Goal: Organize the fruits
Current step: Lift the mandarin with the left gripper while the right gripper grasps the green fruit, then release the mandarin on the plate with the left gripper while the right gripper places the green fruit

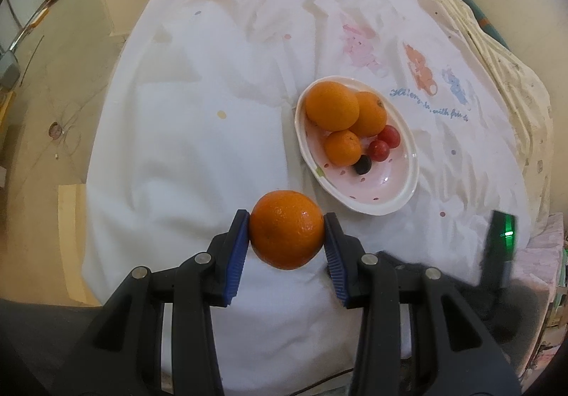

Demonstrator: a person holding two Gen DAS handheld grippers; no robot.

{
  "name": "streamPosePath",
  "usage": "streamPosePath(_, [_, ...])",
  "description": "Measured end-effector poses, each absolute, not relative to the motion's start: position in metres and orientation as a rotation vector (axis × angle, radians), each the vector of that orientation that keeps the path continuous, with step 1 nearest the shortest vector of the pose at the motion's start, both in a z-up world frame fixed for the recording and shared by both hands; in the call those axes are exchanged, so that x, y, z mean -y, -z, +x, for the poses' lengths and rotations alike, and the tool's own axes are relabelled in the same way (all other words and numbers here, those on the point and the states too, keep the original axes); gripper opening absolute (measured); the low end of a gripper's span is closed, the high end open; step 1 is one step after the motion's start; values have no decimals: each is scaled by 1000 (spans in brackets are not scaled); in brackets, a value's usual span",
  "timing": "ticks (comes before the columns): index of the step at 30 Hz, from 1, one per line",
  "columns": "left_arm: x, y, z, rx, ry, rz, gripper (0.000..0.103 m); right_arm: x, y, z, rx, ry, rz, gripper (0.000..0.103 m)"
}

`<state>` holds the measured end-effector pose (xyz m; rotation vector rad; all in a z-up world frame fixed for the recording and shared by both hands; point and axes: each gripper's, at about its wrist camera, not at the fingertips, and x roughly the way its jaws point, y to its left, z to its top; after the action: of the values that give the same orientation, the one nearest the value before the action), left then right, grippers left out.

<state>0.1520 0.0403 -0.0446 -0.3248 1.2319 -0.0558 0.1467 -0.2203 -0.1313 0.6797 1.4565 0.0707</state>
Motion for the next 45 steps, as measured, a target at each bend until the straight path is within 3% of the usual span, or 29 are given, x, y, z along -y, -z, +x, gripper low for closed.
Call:
streamPosePath(21, [-7, 52, 176, -1187, 45, -147, 37, 291, 43, 208, -1266, -233, 681, 31])
streamPosePath(31, [56, 74, 214, -1271, 140, 6, 37, 277, 57, 261, -1294, -303, 631, 32])
streamPosePath(45, [74, 112, 233, -1357, 196, 23, 39, 249, 115, 298, -1406, -351, 560, 32])
